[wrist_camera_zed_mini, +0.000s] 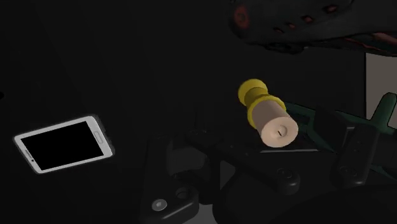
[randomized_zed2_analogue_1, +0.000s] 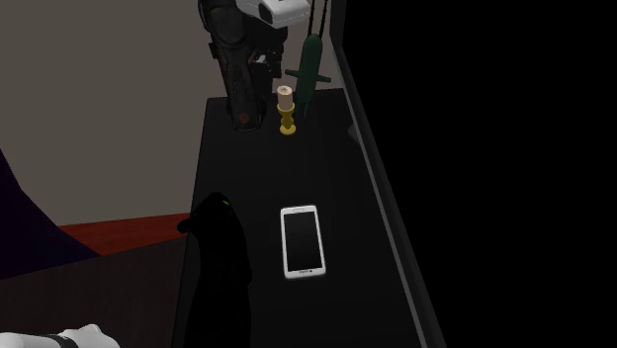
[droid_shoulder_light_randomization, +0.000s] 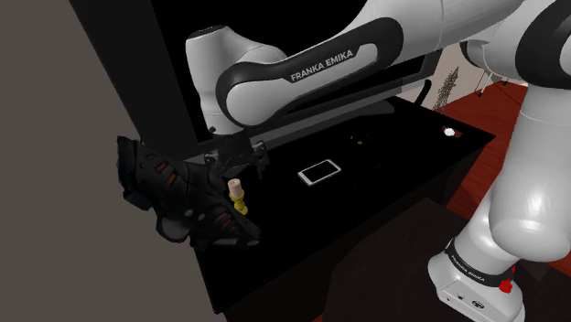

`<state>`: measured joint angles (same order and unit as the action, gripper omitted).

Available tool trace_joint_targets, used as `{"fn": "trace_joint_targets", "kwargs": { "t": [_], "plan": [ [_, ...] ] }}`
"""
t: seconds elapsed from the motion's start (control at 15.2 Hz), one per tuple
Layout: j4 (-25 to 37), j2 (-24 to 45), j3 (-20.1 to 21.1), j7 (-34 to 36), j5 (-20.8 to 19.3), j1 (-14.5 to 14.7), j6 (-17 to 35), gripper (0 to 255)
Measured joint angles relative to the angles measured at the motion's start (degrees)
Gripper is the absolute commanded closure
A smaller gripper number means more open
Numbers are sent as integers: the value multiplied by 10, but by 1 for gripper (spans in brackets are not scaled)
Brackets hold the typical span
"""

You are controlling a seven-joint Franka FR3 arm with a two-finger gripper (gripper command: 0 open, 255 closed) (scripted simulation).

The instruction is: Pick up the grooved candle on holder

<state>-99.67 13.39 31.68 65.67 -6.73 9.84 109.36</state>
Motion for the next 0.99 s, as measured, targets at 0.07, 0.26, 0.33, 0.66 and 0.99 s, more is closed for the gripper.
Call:
{"fn": "trace_joint_targets", "kwargs": {
  "t": [0.07,0.26,0.33,0.66,0.99],
  "plan": [
    [22,23,-1,15,-14,11,-4,0],
    [40,55,-4,32,-33,23,4,0],
    [36,58,-5,33,-35,23,11,0],
    [15,66,-8,38,-41,24,39,0],
    [14,67,-8,39,-42,25,42,255]
  ]
}}
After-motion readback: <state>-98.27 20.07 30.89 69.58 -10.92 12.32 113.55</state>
